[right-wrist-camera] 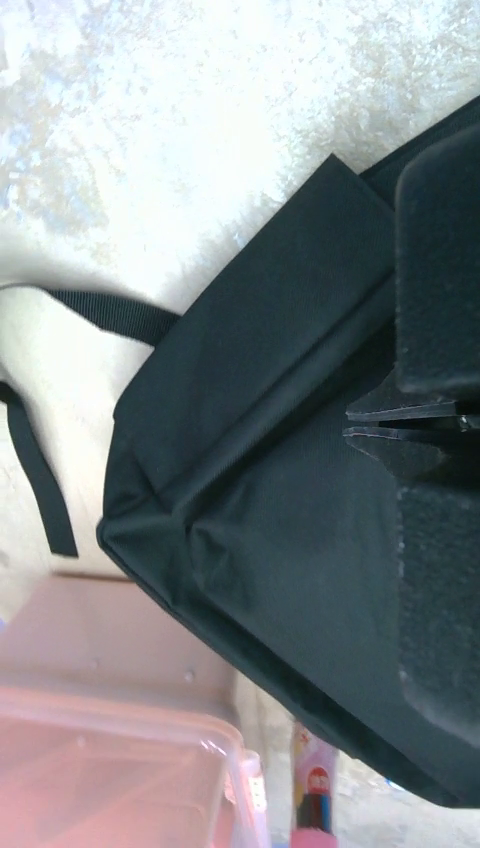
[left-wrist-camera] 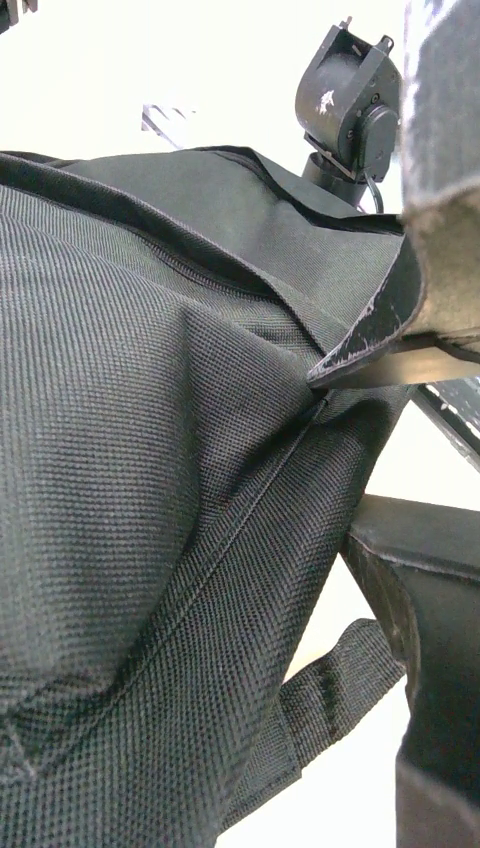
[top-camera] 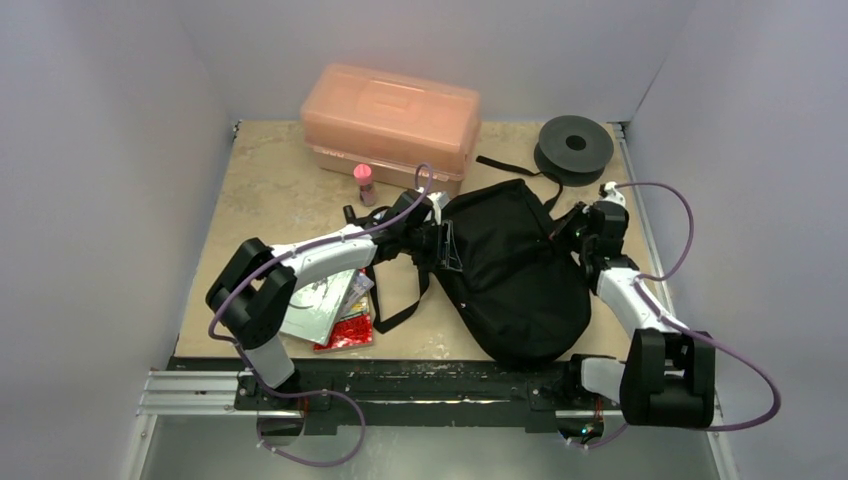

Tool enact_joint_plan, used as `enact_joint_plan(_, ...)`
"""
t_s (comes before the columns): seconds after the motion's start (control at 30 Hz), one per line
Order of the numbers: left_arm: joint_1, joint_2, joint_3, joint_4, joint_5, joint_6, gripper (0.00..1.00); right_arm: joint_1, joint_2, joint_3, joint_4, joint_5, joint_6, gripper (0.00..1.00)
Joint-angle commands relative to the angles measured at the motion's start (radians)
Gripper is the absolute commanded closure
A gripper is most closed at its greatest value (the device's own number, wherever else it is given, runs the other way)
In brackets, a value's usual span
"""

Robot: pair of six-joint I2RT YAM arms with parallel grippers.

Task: Pack the student bag
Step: Unzip the student bag at the center of the board.

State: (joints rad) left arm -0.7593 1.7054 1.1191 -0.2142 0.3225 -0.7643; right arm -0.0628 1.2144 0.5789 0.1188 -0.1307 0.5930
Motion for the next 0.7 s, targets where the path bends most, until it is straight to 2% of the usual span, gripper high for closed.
enact_joint_plan(0.0, 0.001, 0.015, 0.019, 0.083, 0.031, 0.000, 0.66, 0.024, -0.047, -0.002, -0.024, -0.069, -0.069, 1.00)
enact_joint_plan(0.07, 0.001, 0.017, 0.019, 0.093, 0.031, -0.003, 0.74, 0.052, -0.081, -0.002, -0.034, -0.083, -0.095, 1.00)
enact_joint_plan(0.3, 0.000, 0.037, 0.042, 0.110, 0.037, -0.019, 1.00, 0.377, -0.147, 0.080, -0.091, -0.059, -0.200, 1.00)
enact_joint_plan(0.5, 0.000, 0.040, 0.033, 0.166, 0.053, -0.057, 1.00, 0.537, -0.033, 0.088, 0.009, -0.302, -0.136, 1.00)
enact_joint_plan(0.67, 0.000, 0.013, 0.012, 0.191, 0.040, -0.071, 1.00, 0.593, 0.045, -0.008, 0.329, -0.593, 0.061, 1.00)
